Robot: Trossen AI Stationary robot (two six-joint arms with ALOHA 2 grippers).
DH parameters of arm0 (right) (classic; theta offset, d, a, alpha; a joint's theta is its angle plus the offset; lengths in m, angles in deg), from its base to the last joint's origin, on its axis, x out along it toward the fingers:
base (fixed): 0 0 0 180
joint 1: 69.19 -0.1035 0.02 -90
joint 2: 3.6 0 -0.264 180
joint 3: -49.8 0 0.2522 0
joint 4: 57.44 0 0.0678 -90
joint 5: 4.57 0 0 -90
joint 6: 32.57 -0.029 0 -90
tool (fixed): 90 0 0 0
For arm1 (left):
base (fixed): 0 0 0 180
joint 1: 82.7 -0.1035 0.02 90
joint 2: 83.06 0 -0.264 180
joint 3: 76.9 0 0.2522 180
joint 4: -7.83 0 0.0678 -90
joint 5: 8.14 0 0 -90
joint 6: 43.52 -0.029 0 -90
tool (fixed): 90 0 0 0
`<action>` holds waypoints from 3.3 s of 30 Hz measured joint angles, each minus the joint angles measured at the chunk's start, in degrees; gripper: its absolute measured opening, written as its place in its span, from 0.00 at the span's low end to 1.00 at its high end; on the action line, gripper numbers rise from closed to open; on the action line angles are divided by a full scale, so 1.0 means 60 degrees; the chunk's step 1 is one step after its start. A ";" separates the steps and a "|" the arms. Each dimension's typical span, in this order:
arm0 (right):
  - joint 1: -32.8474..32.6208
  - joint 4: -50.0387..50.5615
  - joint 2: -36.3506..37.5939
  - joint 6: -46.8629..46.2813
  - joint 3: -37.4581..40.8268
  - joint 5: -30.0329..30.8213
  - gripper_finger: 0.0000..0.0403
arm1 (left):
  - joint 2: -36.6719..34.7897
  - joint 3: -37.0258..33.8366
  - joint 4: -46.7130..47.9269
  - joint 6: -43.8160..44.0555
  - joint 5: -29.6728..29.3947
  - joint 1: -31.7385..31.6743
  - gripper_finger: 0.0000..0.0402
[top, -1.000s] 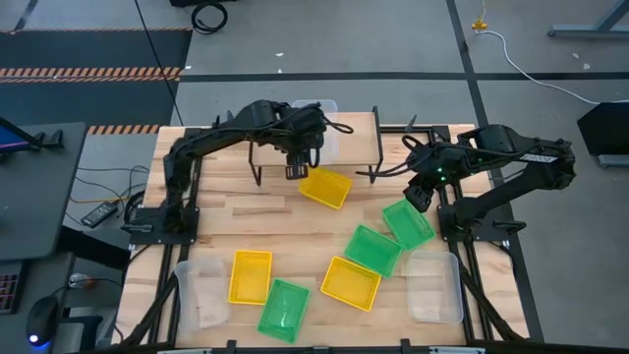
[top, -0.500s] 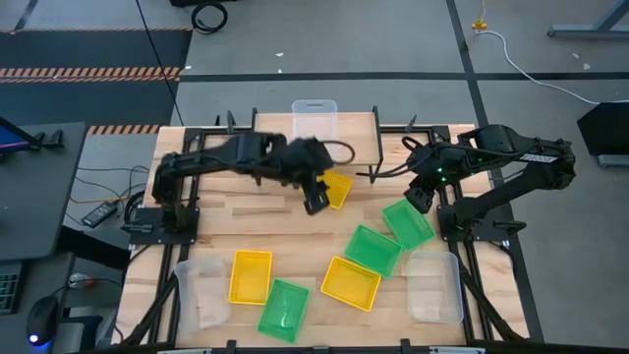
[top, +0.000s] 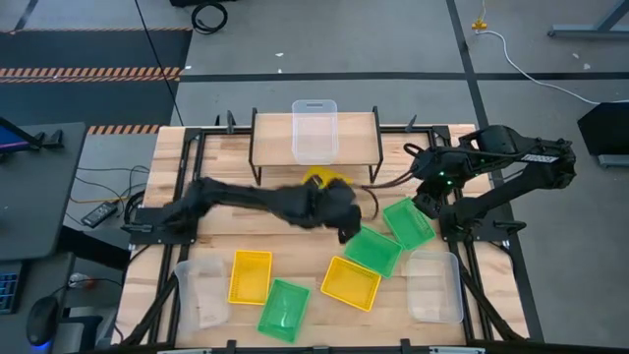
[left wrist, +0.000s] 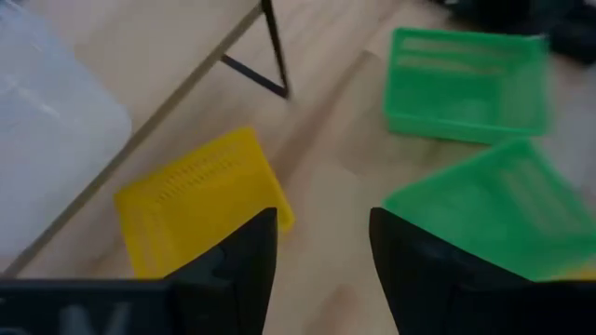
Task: Stack baskets on shelf by color
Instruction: Put the top yellow bin on the shelf
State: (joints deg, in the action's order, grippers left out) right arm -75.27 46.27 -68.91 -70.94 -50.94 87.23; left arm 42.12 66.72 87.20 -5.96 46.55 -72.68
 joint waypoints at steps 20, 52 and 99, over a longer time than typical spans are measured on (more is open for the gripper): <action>-0.0548 0.0015 0.1746 -0.1393 0.0018 -0.0145 0.41 | 0.2678 0.0007 -0.0710 0.1957 -0.2495 0.0337 0.45; -0.0548 0.0011 0.1753 -0.1330 0.0018 -0.0671 0.41 | 0.2670 0.0015 -0.1201 0.1738 -0.1197 -0.0645 0.44; -0.0548 0.0011 0.1761 -0.0766 0.0018 -0.0983 0.41 | 0.2850 0.0456 0.0228 0.1994 0.1628 -0.0753 0.03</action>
State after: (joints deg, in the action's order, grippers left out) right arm -78.56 46.34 -58.35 -75.54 -50.83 81.34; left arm 59.22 69.46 88.56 6.00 56.32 -77.19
